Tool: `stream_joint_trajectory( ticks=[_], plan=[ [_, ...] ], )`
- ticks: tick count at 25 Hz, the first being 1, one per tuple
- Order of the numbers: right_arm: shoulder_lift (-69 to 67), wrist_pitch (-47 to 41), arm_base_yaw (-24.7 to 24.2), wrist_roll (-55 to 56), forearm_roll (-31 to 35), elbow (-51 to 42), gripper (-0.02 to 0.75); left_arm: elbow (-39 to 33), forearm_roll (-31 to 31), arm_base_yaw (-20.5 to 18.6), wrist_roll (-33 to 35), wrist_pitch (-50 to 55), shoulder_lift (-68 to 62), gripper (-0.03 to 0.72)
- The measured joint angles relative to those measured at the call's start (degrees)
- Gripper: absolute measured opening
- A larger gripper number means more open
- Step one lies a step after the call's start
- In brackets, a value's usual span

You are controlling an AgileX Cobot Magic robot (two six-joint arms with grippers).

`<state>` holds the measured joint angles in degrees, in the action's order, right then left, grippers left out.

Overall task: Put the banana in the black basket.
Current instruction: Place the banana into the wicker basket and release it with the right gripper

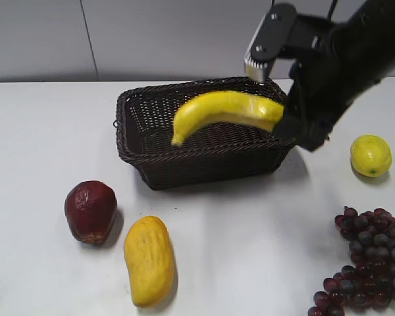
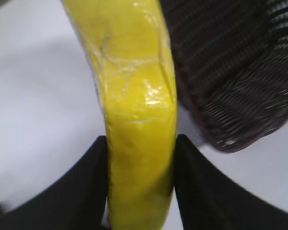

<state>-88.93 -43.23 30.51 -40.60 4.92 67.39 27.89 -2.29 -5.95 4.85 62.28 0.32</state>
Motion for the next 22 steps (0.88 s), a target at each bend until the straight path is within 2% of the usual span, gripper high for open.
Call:
stream_joint_trajectory(
  ticks=[5, 9, 13, 18, 22],
  plan=[
    [-4.99, 4.93, 0.0, -0.12, -0.52, 10.71, 0.304, 0.0, 0.0, 0.0, 0.0, 0.0, 0.0, 0.577],
    [-11.54, 10.04, 0.0, -0.18, -0.63, 15.51, 0.304, 0.0, 0.0, 0.0, 0.0, 0.0, 0.0, 0.577],
    [-17.92, 16.08, 0.0, -0.23, -3.39, 16.88, 0.304, 0.0, 0.0, 0.0, 0.0, 0.0, 0.0, 0.577],
    [-23.71, 19.27, 0.0, -0.28, -14.8, 16.88, 0.304, 0.0, 0.0, 0.0, 0.0, 0.0, 0.0, 0.577],
    [-25.47, 19.47, 0.0, -0.28, -14.0, 16.88, 0.304, 0.0, 0.0, 0.0, 0.0, 0.0, 0.0, 0.577]
  ],
)
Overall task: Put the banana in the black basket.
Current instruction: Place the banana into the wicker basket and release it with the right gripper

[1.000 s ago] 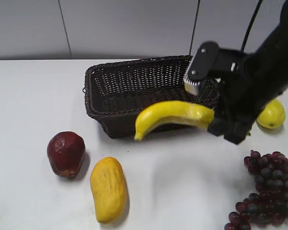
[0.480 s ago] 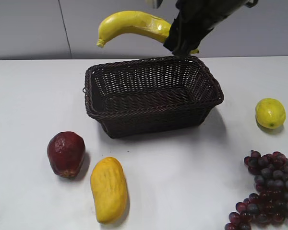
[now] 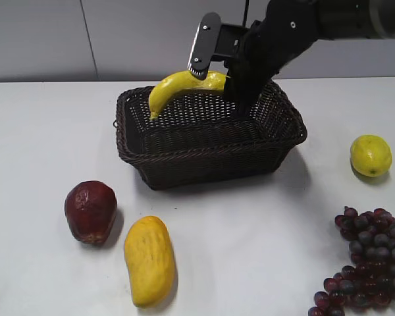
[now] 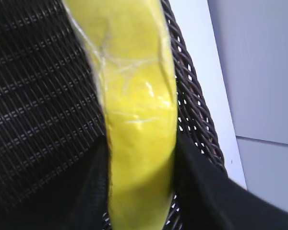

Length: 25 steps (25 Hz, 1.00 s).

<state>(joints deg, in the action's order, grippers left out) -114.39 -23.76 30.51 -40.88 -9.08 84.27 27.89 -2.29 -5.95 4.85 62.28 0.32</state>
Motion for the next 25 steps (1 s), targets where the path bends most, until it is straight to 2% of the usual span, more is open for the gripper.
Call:
stream_joint_trajectory(
  ticks=[7, 8, 9, 11, 13, 18, 21, 25],
  plan=[
    [-0.17, -2.56, 0.0, 0.0, -1.43, 0.06, 0.31, 0.0, 0.0, 0.0, 0.0, 0.0, 0.0, 0.577],
    [-0.17, -3.06, 0.0, 0.0, -1.64, 0.06, 0.336, 0.0, 0.0, 0.0, 0.0, 0.0, 0.0, 0.577],
    [-0.17, -3.46, 0.0, 0.0, -1.91, 0.06, 0.395, 0.0, 0.0, 0.0, 0.0, 0.0, 0.0, 0.577],
    [-0.17, -3.66, 0.0, 0.0, -2.32, 0.06, 0.558, 0.0, 0.0, 0.0, 0.0, 0.0, 0.0, 0.577],
    [-0.17, -3.66, 0.0, 0.0, -2.58, 0.06, 0.618, 0.0, 0.0, 0.0, 0.0, 0.0, 0.0, 0.577],
    [2.45, -3.9, 0.0, 5.95, -4.34, 0.06, 0.624, 0.0, 0.0, 0.0, 0.0, 0.0, 0.0, 0.577],
    [6.38, -5.59, -0.82, 17.49, -11.48, 0.3, 0.624, 0.0, 0.0, 0.0, 0.0, 0.0, 0.0, 0.577],
    [10.84, -12.21, -6.79, 31.75, -16.0, 1.05, 0.615, 0.0, 0.0, 0.0, 0.0, 0.0, 0.0, 0.577]
  ],
)
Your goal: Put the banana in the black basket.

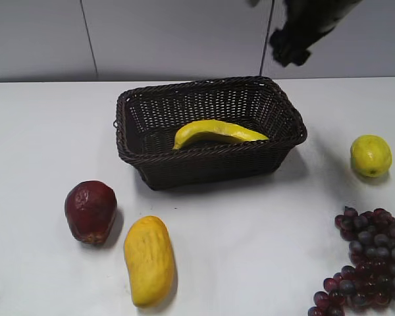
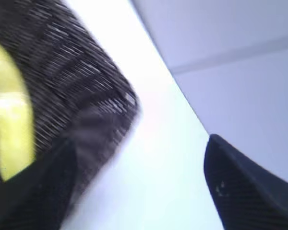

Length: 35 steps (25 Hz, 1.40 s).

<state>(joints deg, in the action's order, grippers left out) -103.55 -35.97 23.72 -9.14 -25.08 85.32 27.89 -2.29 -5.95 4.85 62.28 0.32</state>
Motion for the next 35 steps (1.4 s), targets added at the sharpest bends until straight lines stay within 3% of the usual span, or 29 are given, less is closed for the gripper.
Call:
stream_joint_trajectory(
  ticks=[5, 9, 14, 20, 27, 35],
  plan=[
    [4.23, -12.71, -11.48, 11.51, 2.34, 0.06, 0.594, 0.0, 0.0, 0.0, 0.0, 0.0, 0.0, 0.577],
    [8.12, -21.3, -16.2, 14.33, 5.39, 0.06, 0.592, 0.0, 0.0, 0.0, 0.0, 0.0, 0.0, 0.577],
    [13.73, -31.79, -16.82, 12.59, 12.4, 0.06, 0.592, 0.0, 0.0, 0.0, 0.0, 0.0, 0.0, 0.577],
    [22.23, -33.36, -16.82, 7.34, 25.66, 0.06, 0.592, 0.0, 0.0, 0.0, 0.0, 0.0, 0.0, 0.577],
    [35.43, -33.47, -16.82, 6.78, 26.35, -3.53, 0.592, 0.0, 0.0, 0.0, 0.0, 0.0, 0.0, 0.577],
    [54.07, -32.71, -16.82, 5.92, 25.08, -24.63, 0.592, 0.0, 0.0, 0.0, 0.0, 0.0, 0.0, 0.577]
  ],
)
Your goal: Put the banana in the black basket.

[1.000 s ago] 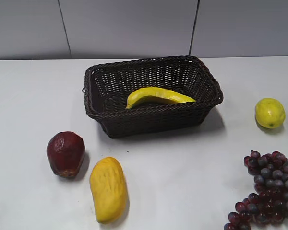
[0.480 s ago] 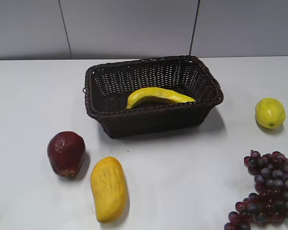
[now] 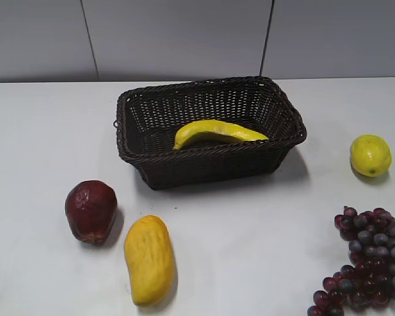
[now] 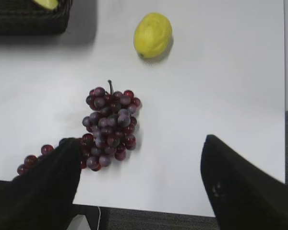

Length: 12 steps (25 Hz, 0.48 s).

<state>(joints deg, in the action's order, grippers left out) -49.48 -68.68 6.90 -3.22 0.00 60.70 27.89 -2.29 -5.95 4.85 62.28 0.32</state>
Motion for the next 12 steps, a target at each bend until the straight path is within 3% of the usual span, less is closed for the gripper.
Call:
stream_joint_trajectory(
  ticks=[5, 12],
  plan=[
    [14.05, 3.11, 0.0, -0.42, -0.57, -14.51, 0.591, 0.0, 0.0, 0.0, 0.0, 0.0, 0.0, 0.577],
    [30.65, 3.29, 0.0, -0.55, -0.89, -25.26, 0.589, 0.0, 0.0, 0.0, 0.0, 0.0, 0.0, 0.577]
  ],
)
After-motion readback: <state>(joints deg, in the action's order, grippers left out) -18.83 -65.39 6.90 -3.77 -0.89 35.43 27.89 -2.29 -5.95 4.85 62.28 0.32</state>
